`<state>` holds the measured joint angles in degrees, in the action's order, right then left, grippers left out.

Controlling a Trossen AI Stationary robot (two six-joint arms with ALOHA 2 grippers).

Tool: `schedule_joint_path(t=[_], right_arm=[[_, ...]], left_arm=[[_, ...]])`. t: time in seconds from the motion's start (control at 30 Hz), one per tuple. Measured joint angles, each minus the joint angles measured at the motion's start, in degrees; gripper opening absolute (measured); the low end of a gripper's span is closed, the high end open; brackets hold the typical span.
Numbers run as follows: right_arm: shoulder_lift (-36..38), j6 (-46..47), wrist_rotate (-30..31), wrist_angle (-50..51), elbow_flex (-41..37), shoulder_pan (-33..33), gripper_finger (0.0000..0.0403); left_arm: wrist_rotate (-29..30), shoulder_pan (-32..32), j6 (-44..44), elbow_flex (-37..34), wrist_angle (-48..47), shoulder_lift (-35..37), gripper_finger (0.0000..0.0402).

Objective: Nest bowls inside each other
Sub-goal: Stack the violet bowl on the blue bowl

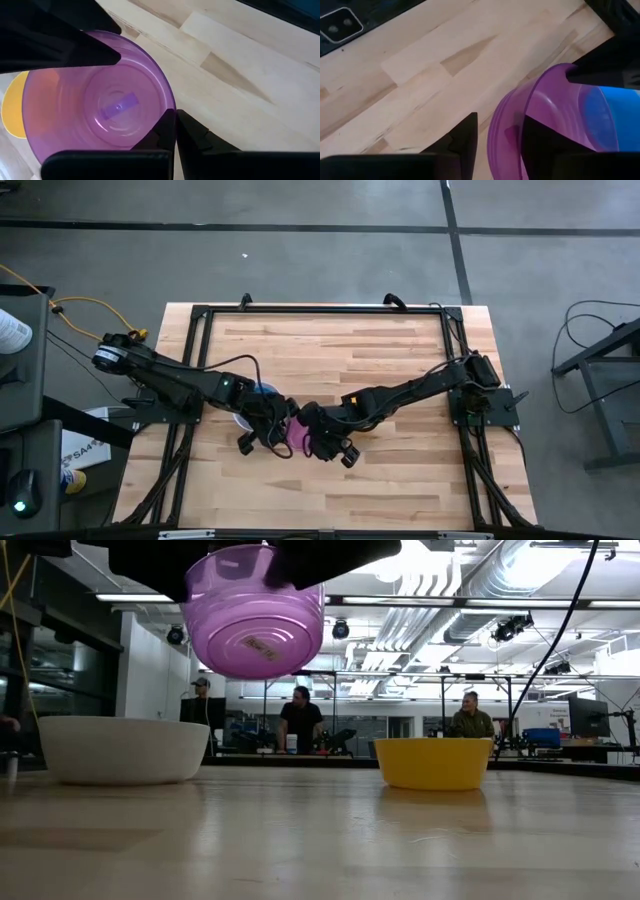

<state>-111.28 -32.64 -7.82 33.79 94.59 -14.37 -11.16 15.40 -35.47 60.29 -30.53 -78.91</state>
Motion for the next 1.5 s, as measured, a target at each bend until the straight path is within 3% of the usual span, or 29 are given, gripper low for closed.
schedule_joint_path(t=[0.37,1.5], right_arm=[[0.1,-0.5,0.8,-3.0,0.2,0.1,0.0127],[0.0,-6.0,3.5,1.6,0.1,0.1,0.0127]], left_arm=[[-3.7,0.0,3.4,-0.1,-0.9,-0.2,0.0000],[-4.5,0.0,9.5,0.0,-0.8,-0.2,0.0000]])
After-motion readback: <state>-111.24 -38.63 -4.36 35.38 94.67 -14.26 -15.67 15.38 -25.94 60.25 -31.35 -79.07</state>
